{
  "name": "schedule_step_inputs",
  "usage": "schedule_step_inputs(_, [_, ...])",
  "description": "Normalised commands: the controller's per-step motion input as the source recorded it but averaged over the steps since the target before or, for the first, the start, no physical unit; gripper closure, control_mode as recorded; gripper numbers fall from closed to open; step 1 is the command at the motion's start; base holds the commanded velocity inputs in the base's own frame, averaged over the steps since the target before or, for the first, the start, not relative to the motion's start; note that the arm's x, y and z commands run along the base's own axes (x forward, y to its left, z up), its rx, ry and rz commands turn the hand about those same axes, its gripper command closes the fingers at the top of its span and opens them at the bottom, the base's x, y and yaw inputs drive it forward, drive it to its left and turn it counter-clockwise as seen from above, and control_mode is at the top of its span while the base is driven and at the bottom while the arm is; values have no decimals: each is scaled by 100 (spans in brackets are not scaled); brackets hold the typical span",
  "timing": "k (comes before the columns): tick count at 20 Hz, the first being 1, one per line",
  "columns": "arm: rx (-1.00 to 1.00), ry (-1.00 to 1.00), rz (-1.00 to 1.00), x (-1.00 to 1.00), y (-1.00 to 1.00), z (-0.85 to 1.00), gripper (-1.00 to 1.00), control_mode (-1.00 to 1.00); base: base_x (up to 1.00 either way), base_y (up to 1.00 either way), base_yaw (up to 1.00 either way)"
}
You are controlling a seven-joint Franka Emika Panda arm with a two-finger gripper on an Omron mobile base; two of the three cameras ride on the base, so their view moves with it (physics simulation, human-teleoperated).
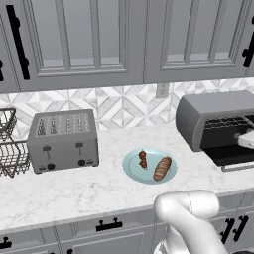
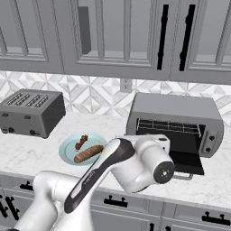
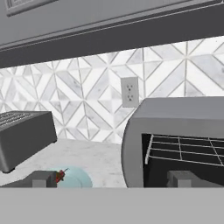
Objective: Pick up the kebab skewer and baguette bread, and place them inside the toaster oven. Close the toaster oven door and start by setting the timer.
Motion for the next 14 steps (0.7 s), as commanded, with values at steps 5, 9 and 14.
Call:
schedule_step_inputs(5, [-1, -19, 0, 36, -37, -15, -100, -100, 0, 0, 0])
schedule_step_inputs(9, [-2, -1, 0, 53, -10, -33, -100, -100, 0, 0, 0])
schedule_step_inputs(14, [0, 0, 0, 80, -4, -34, -100, -100, 0, 0, 0])
